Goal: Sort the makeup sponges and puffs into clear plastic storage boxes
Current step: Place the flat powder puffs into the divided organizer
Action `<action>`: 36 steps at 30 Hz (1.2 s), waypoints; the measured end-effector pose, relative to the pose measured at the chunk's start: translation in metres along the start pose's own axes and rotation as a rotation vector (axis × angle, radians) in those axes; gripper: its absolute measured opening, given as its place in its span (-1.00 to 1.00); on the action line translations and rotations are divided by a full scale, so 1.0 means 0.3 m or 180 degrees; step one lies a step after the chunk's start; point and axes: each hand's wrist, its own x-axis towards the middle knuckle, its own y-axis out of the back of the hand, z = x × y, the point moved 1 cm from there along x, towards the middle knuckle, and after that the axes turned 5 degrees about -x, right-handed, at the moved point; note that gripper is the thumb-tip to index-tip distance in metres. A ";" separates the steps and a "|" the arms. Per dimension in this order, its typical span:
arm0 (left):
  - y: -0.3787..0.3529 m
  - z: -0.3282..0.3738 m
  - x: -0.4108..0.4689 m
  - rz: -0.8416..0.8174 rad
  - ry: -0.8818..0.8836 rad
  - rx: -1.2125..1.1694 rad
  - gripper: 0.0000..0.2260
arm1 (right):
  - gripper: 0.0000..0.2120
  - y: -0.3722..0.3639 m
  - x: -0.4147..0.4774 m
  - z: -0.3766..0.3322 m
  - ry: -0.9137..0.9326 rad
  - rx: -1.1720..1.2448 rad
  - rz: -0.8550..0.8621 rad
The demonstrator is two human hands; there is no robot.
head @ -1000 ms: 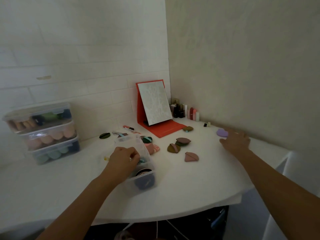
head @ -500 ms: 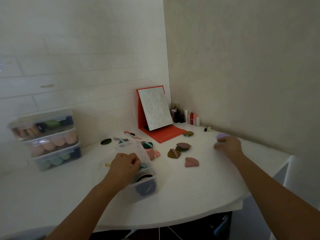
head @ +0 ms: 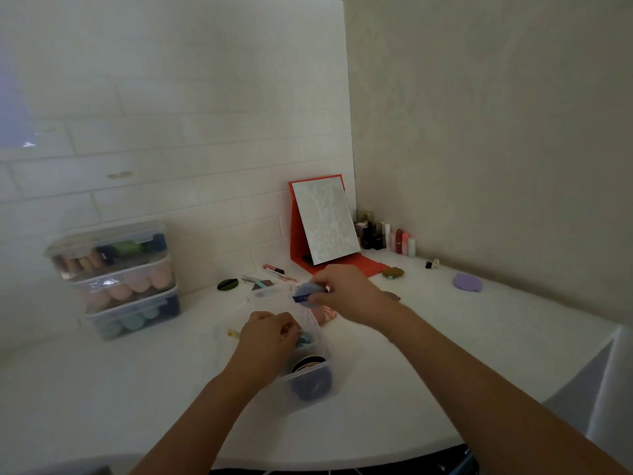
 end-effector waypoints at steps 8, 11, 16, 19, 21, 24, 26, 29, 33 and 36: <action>-0.014 -0.017 0.004 0.0346 0.0248 -0.0551 -0.78 | -0.80 -0.069 0.041 -0.058 0.0097 -0.0515 -0.0124; -0.008 -0.017 -0.002 0.0408 0.0046 -0.0667 -0.78 | -0.81 -0.065 0.049 -0.075 0.0261 -0.0806 -0.0425; -0.012 -0.026 -0.003 0.0357 -0.0140 -0.0550 -0.76 | -0.80 -0.067 0.065 -0.105 0.0400 -0.1188 -0.0734; -0.011 -0.030 -0.008 0.0362 -0.0225 -0.0415 -0.75 | -0.76 -0.075 0.077 -0.127 0.0546 -0.1461 -0.0736; -0.007 -0.041 -0.013 0.0388 -0.0260 -0.0339 -0.74 | -0.76 -0.080 0.078 -0.135 0.0632 -0.1603 -0.0675; 0.000 -0.038 -0.020 0.0343 -0.0283 -0.0282 -0.73 | -0.81 -0.093 0.075 -0.138 0.0585 -0.1735 -0.0665; 0.006 -0.013 -0.022 0.0243 -0.0284 -0.0068 -0.71 | -0.84 -0.100 0.074 -0.134 0.0548 -0.1921 -0.0736; 0.013 0.015 -0.027 0.0181 -0.0271 0.0189 -0.70 | -0.84 -0.098 0.074 -0.122 0.0539 -0.1927 -0.0831; 0.019 0.021 -0.028 0.0063 -0.0320 0.0383 -0.69 | -0.81 -0.085 0.063 -0.093 0.0503 -0.1429 -0.1059; 0.020 0.029 -0.020 -0.0110 -0.0244 0.0737 -0.68 | -0.82 -0.054 0.045 -0.045 0.0266 -0.0530 -0.0743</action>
